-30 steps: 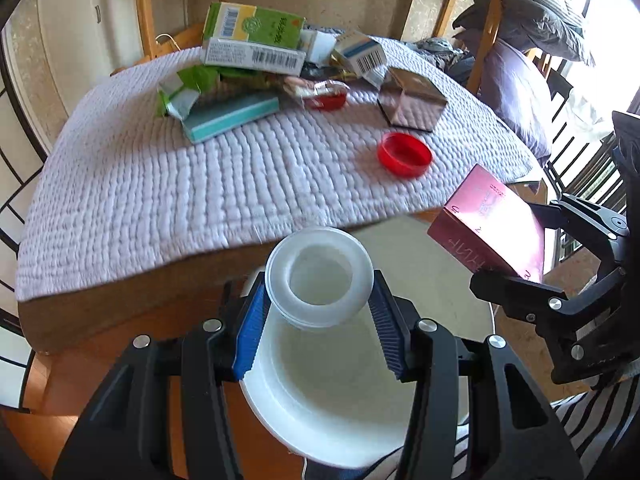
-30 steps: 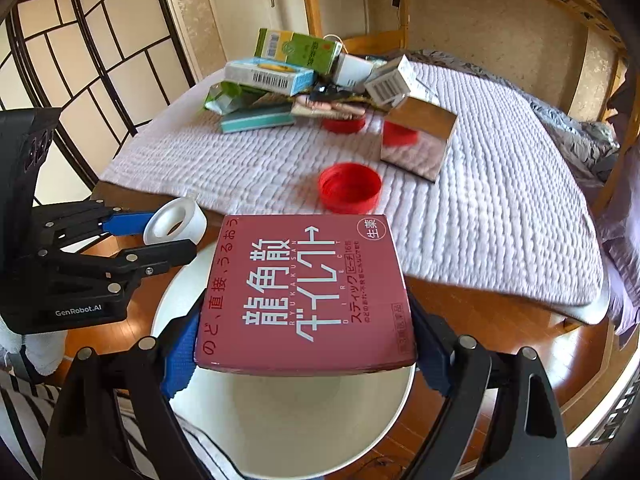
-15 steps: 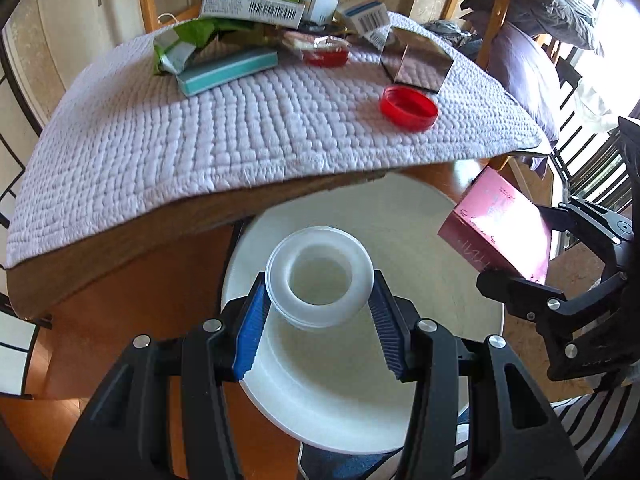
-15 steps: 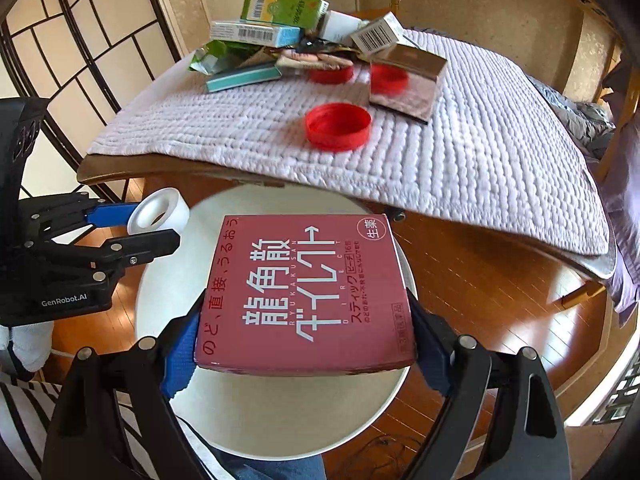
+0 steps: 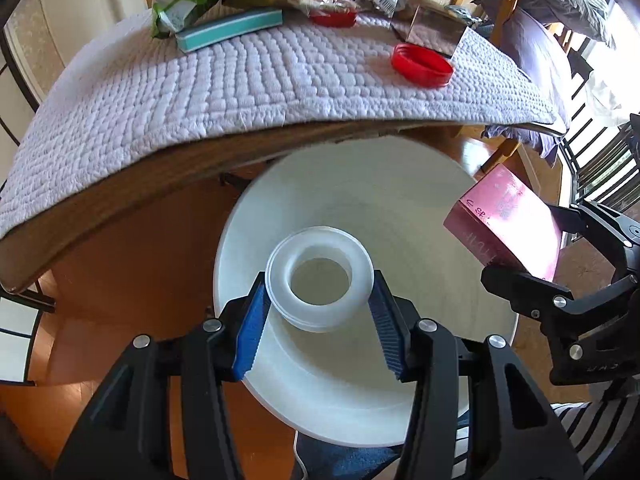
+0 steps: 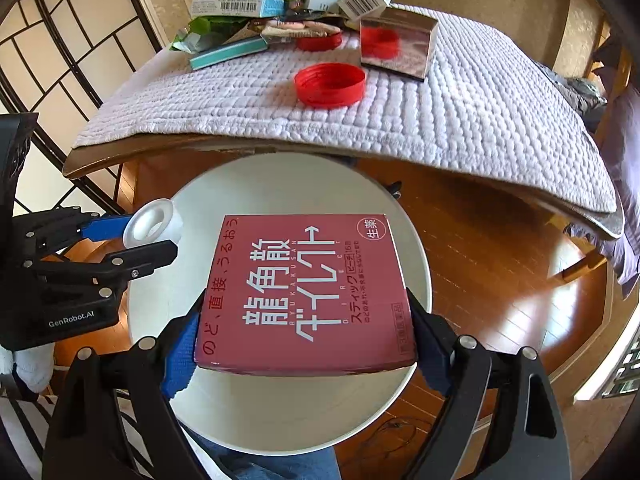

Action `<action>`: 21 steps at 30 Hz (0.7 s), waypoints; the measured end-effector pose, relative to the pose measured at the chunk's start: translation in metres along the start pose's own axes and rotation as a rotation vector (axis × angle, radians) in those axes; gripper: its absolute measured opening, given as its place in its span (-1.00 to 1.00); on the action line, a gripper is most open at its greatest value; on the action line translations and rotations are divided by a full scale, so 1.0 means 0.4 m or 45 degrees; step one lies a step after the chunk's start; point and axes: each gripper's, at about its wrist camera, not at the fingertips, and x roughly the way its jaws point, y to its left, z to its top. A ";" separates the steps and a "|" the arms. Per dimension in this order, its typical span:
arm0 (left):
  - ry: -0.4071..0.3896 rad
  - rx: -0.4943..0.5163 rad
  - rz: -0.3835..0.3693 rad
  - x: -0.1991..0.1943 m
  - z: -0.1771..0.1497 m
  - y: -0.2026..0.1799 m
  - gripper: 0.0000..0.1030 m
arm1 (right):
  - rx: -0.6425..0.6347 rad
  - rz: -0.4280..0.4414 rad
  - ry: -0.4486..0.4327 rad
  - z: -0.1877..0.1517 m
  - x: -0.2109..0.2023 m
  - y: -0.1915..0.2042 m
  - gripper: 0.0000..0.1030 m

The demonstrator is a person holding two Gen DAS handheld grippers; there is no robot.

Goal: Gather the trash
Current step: 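Carry the tape roll and red box over the white trash bin with both tools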

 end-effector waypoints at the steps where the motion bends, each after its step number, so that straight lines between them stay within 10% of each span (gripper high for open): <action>1: 0.004 -0.001 0.004 0.007 -0.006 0.003 0.00 | 0.007 0.002 0.004 -0.001 0.005 0.000 0.68; 21: 0.075 -0.012 0.036 0.061 -0.015 -0.010 0.00 | 0.093 -0.019 0.068 -0.024 0.079 -0.003 0.68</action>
